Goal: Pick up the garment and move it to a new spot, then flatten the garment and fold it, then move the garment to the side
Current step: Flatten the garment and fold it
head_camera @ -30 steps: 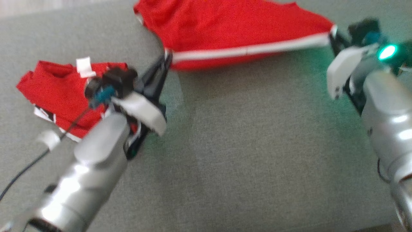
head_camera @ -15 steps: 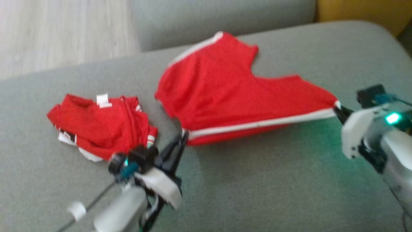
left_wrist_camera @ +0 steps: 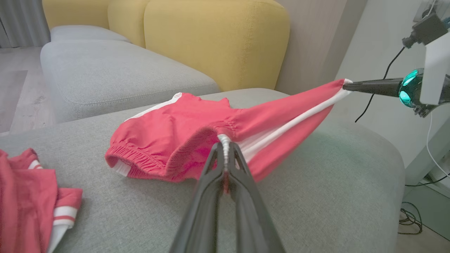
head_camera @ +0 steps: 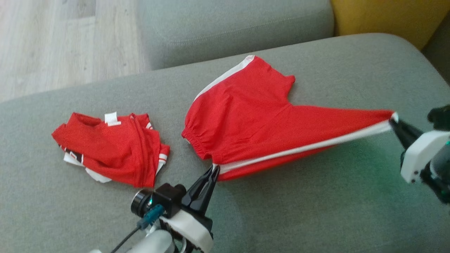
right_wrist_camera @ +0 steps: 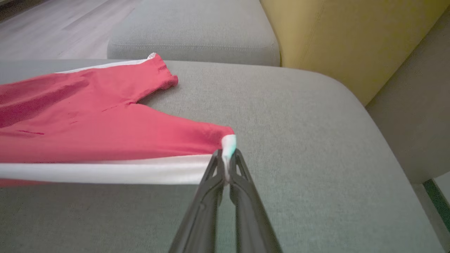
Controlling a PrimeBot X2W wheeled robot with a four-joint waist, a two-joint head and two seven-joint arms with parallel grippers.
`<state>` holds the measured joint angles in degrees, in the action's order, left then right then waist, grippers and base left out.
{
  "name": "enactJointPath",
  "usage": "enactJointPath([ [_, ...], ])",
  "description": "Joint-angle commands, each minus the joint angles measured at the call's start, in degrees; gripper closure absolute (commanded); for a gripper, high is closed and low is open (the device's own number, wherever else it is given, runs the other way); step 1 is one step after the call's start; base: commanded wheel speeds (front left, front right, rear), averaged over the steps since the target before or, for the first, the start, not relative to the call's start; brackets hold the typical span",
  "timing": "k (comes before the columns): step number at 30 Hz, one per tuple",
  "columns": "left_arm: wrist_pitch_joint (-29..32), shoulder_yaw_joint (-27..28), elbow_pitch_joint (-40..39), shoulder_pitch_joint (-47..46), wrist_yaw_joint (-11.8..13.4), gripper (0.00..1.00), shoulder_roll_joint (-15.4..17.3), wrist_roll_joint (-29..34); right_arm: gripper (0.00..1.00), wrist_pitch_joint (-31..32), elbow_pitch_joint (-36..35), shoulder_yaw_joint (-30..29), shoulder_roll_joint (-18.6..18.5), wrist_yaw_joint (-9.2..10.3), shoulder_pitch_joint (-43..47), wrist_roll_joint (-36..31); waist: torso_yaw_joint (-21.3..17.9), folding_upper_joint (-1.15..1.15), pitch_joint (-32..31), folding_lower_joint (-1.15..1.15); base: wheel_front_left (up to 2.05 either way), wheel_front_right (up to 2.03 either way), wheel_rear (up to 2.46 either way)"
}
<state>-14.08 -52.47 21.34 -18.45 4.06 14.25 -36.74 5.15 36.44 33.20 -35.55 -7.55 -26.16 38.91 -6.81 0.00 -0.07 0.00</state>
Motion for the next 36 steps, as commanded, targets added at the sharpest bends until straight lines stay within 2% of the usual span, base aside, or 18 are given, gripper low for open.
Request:
enactJointPath([
  [1,0.23,2.83,-1.62,-3.42,0.93,1.0,1.98,0.36,1.0,-0.87,-1.53,-2.44,-2.17,0.06,-1.56,-1.43,0.36,0.0,0.86,0.0,0.0,0.0,0.0],
  [7,1.74,4.31,-2.39,-9.33,2.31,1.0,1.77,1.4,1.0,-0.19,-4.2,-9.04,1.03,0.06,-5.44,-7.32,2.29,0.0,6.22,0.0,0.0,0.0,0.0],
  [16,4.16,5.62,0.87,-19.87,2.04,1.0,-0.1,2.5,1.0,2.32,-3.43,-15.95,6.04,0.06,-16.43,-16.04,7.1,0.0,15.66,0.0,0.0,0.0,0.0],
  [24,4.71,5.4,6.47,-28.22,0.66,1.0,-4.15,3.07,1.0,2.98,3.33,-15.75,8.86,0.06,-29.42,-22.73,12.46,0.0,23.32,0.0,0.0,0.0,0.0],
  [36,2.21,3.57,11.23,-31.98,-1.08,1.0,-9.0,3.36,1.0,-1.56,15.42,-15.06,10.76,0.06,-38.21,-26.74,17.12,0.0,28.59,0.0,0.0,0.0,0.0],
])
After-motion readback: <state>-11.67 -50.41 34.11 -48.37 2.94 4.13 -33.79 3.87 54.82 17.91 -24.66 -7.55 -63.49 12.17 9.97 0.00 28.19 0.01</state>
